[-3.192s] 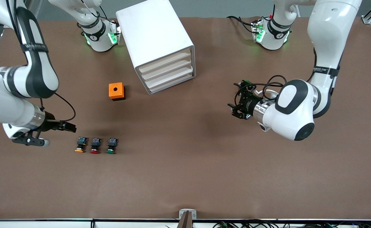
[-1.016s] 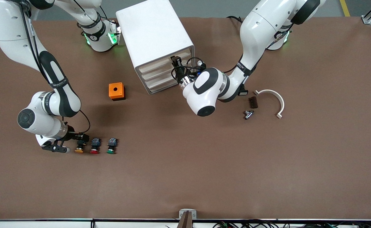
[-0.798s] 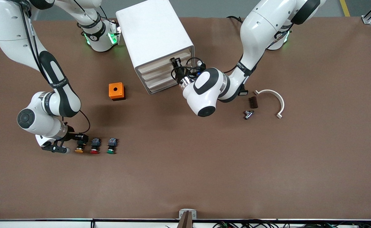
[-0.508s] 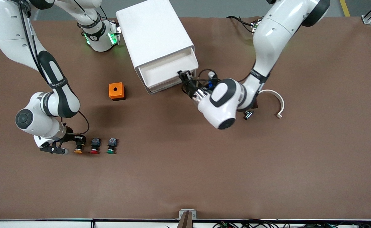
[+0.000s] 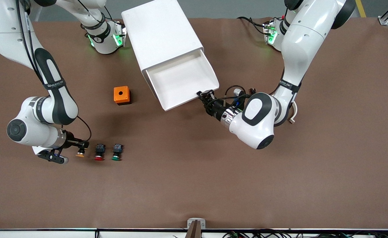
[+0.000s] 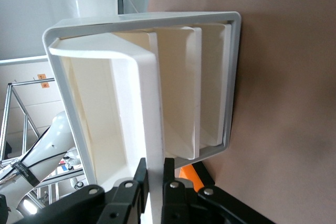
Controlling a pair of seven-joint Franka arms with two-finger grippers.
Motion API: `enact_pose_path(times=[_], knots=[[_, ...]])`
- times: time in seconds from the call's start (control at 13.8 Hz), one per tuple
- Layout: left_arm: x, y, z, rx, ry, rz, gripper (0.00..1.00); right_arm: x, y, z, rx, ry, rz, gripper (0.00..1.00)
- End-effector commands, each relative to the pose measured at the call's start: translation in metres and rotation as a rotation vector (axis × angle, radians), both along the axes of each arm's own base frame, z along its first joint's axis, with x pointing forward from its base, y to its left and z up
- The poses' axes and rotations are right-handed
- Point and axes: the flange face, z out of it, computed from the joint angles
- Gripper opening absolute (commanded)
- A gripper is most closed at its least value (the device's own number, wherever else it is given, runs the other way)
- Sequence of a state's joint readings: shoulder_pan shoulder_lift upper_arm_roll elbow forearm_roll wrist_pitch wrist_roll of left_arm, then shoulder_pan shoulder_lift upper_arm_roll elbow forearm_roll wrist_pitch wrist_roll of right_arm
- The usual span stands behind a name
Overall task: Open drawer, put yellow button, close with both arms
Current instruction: 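Pull the top cabinet drawer open with the left gripper, then lift the yellow button with the right gripper toward the open drawer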
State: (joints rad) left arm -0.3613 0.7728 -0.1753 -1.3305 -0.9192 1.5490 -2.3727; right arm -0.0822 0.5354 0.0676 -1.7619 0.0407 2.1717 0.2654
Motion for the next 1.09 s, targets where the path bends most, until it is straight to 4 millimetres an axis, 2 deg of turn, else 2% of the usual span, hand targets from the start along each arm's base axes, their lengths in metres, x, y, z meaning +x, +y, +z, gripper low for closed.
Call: enact_pose_path(times=[0.0,0.07,0.22,0.36,0.51,0.73,0.8,1.02], knots=[[0.011,0.006,0.004,-0.027,-0.048,-0.007,0.9,-0.002,0.016,0.043,-0.003,-0.004,-0.06,0.04],[0.013,0.01,0.004,-0.023,-0.051,0.0,0.99,-0.004,0.021,0.055,-0.008,0.003,-0.092,0.04],[0.015,0.012,0.011,-0.029,-0.065,0.002,1.0,-0.012,0.046,0.088,-0.024,0.019,-0.155,0.04],[0.029,0.024,0.019,-0.027,-0.104,0.02,1.0,-0.027,0.081,0.127,-0.048,0.041,-0.239,0.04],[0.046,0.051,0.027,-0.034,-0.177,0.025,1.0,-0.041,0.113,0.154,-0.069,0.052,-0.319,0.05],[0.07,0.097,0.06,-0.069,-0.333,0.022,1.0,-0.061,0.168,0.188,-0.085,0.033,-0.461,0.04],[0.073,0.113,0.071,-0.048,-0.4,-0.022,1.0,-0.068,0.185,0.198,-0.06,0.039,-0.514,0.04],[0.074,0.142,0.087,0.075,-0.584,-0.242,0.99,-0.091,0.241,0.22,-0.019,0.044,-0.637,0.04]])
